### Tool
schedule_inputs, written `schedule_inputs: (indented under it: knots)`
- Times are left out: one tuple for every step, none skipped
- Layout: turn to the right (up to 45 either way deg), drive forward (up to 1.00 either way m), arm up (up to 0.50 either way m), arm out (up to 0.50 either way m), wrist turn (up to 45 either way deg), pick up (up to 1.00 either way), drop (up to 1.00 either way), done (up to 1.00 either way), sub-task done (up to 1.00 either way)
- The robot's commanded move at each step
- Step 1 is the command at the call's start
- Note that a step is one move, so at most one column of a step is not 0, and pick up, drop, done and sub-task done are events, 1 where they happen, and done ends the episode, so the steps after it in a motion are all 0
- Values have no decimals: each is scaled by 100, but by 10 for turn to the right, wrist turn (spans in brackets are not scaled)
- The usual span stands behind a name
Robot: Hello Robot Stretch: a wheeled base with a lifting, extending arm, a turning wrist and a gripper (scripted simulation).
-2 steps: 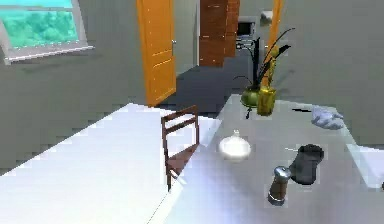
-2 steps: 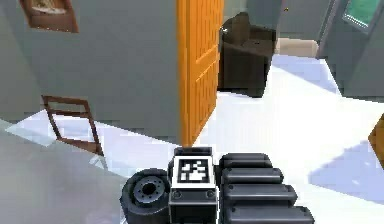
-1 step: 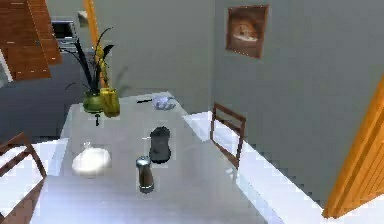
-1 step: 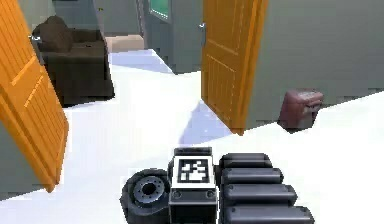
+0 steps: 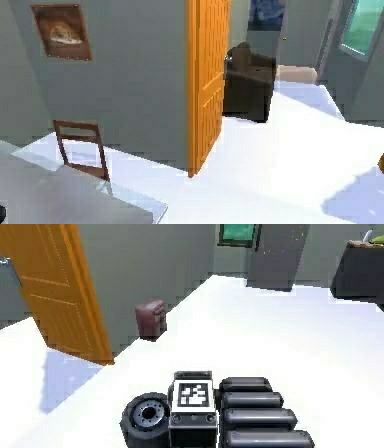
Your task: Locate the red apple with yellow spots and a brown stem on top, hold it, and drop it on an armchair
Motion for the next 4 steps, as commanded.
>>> schedule_inputs:
  knots:
    - [300, 0, 0, 0, 0, 0, 0, 0, 0]
    - [0, 100, 0, 0, 0, 0, 0, 0, 0]
    - [0, 100, 0, 0, 0, 0, 0, 0, 0]
    - [0, 80, 0, 0, 0, 0, 0, 0, 0]
